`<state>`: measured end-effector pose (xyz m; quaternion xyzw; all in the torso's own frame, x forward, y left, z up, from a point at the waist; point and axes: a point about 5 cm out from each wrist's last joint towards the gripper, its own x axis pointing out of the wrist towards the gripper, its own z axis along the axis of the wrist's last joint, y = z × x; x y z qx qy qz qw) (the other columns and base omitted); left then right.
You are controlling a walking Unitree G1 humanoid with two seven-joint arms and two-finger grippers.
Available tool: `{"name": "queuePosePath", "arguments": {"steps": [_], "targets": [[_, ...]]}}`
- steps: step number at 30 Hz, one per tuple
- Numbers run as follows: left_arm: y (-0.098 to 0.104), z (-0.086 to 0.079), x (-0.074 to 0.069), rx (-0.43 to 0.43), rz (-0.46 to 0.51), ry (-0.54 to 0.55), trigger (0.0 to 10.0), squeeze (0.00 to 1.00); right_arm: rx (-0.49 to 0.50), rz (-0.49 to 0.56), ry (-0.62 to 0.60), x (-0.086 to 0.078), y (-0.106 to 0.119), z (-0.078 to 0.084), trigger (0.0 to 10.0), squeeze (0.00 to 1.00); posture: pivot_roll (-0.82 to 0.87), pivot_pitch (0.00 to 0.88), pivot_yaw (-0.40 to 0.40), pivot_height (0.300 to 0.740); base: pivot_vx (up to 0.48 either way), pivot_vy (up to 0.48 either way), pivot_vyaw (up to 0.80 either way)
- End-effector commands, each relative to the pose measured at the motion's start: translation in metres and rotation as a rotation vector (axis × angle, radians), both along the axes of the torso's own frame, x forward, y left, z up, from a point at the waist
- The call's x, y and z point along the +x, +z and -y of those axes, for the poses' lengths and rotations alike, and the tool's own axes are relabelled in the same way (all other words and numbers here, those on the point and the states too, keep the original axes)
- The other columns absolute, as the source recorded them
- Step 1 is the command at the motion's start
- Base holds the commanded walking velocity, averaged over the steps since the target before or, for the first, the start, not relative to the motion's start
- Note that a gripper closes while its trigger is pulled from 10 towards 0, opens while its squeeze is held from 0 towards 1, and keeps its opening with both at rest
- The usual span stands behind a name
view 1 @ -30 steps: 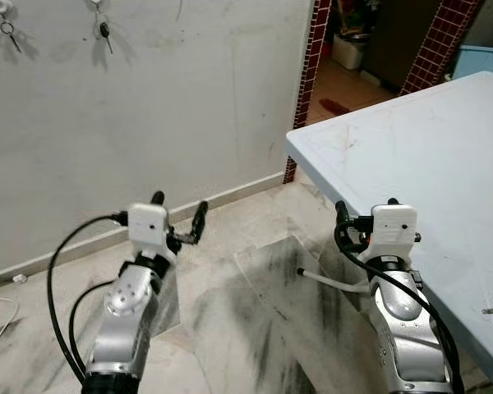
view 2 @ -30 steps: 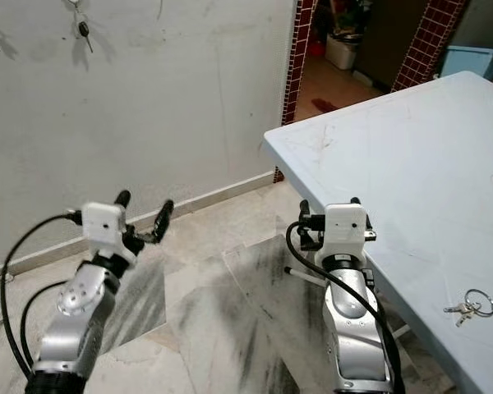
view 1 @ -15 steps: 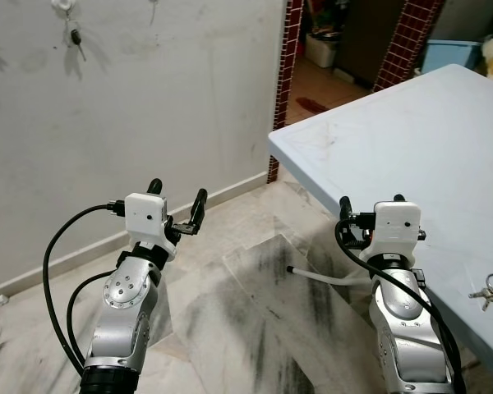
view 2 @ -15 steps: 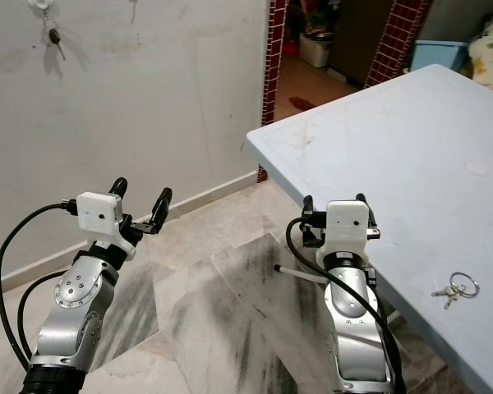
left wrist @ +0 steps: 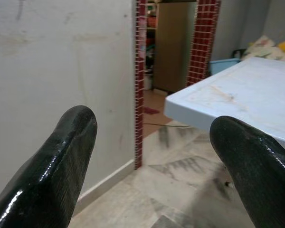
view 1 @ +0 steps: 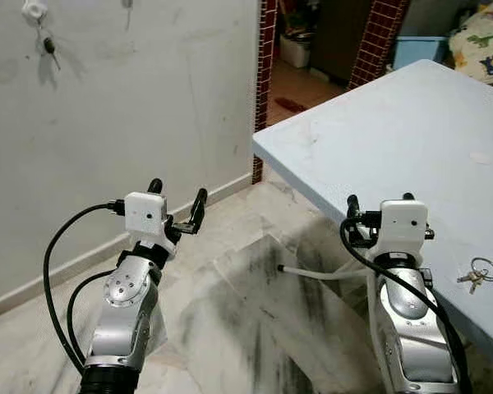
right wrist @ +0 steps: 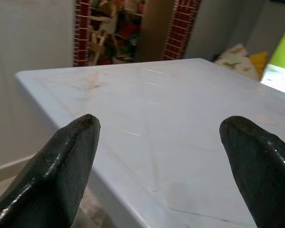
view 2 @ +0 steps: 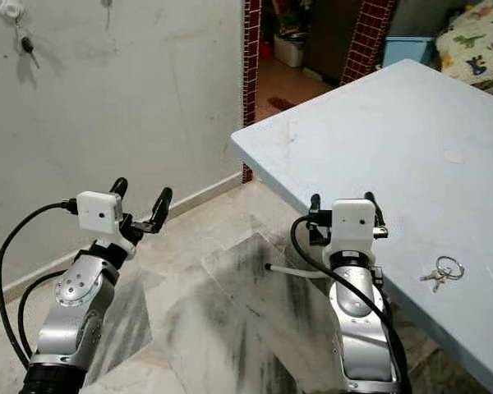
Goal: Hang keys on a hook
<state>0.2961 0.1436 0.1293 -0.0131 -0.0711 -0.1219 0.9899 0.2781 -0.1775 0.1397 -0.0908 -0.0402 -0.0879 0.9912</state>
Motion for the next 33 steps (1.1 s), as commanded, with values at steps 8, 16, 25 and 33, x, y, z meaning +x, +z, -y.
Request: {"name": "queuePosePath", "arguments": {"steps": [8, 16, 25, 33], "targets": [[0.003, -0.002, 0.005, 0.011, 0.004, -0.009, 10.0, 0.00, 0.047, 0.011, -0.027, 0.003, 0.005, 0.004, 10.0, 0.00, -0.16, 0.068, 0.034, 0.740, 0.000, 0.000, -0.77], [0.003, 0.000, 0.005, 0.026, 0.003, -0.017, 10.0, 0.00, 0.106, -0.010, -0.080, 0.005, 0.002, 0.012, 10.0, 0.00, -0.16, 0.070, 0.038, 0.740, 0.000, 0.000, -0.76], [0.002, 0.000, 0.006, 0.034, -0.009, -0.024, 10.0, 0.00, 0.121, -0.008, -0.118, 0.007, 0.004, 0.020, 10.0, 0.00, -0.16, 0.072, 0.041, 0.740, 0.000, 0.000, -0.76], [0.008, 0.002, 0.009, 0.014, 0.005, -0.016, 10.0, 0.00, 0.132, -0.008, -0.134, 0.009, 0.004, 0.023, 10.0, 0.00, -0.16, 0.072, 0.045, 0.740, 0.000, 0.000, -0.76]]}}
